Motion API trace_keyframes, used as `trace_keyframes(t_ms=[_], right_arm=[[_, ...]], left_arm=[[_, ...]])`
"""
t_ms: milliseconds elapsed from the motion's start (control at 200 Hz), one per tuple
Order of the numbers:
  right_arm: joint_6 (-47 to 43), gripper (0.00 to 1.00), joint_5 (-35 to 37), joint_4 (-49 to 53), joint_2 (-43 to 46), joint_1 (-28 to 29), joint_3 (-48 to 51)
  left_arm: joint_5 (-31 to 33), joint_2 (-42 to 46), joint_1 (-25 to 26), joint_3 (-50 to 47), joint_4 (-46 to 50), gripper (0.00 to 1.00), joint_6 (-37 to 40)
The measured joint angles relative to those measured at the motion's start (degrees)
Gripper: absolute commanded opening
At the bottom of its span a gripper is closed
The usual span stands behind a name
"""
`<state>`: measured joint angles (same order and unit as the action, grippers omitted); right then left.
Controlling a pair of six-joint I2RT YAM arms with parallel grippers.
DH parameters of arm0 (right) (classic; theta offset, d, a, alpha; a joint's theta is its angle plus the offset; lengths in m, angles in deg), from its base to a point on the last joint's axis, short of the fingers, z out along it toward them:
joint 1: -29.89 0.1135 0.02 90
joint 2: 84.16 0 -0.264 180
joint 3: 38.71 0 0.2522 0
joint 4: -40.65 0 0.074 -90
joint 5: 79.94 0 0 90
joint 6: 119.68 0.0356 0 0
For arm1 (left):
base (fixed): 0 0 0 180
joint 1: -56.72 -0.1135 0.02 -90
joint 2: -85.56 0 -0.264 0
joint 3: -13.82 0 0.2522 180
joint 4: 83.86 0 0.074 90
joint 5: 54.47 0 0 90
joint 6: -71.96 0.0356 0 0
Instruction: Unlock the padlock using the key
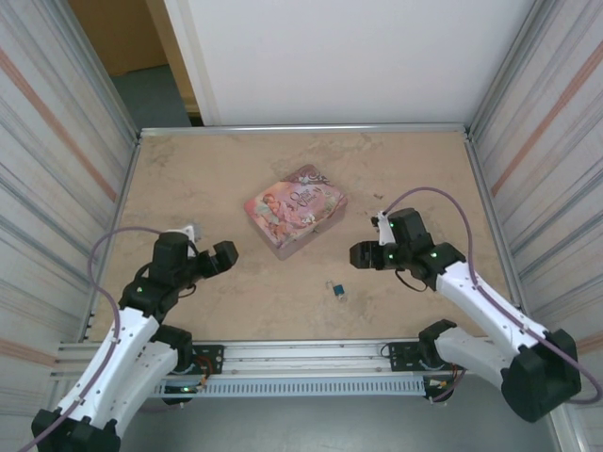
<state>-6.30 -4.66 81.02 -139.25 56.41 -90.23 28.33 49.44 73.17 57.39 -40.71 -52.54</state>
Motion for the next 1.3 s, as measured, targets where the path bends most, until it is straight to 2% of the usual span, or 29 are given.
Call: trace_keyframes(t_ms=[140,386,631,847,1017,1303], right_arm=[[-0.11,0.75,2.60,-0.26,5.57,-2.05,1.25],[0.61,1.00,8.59,-1.77,15.80,-6.93,5.70],[0.48,0.99,12.24,-2.14,22.01,-12.61,8.41],[-0.24,0.99,14.93,-2.16,23.54,-17.11,8.52],[-4.42,0.99,18.45,-3.06,24.02,-19.04,8.57],[-10.99,0.99,24.22,-12.50,21.92,-22.95,14.34]], left_arm=[[0.48,0.00,-1.92,1.86,1.75,0.99,0.94],[1.88,-0.07,-4.83,6.67,5.07,0.99,2.86],[7.30,0.17,-4.83,9.57,7.30,0.99,3.82],[14.03,1.36,-4.87,10.58,8.61,0.99,5.11],[20.26,1.75,-4.87,11.23,9.09,0.99,8.22],[30.51,4.55,-4.87,6.80,0.61,0.99,14.05]])
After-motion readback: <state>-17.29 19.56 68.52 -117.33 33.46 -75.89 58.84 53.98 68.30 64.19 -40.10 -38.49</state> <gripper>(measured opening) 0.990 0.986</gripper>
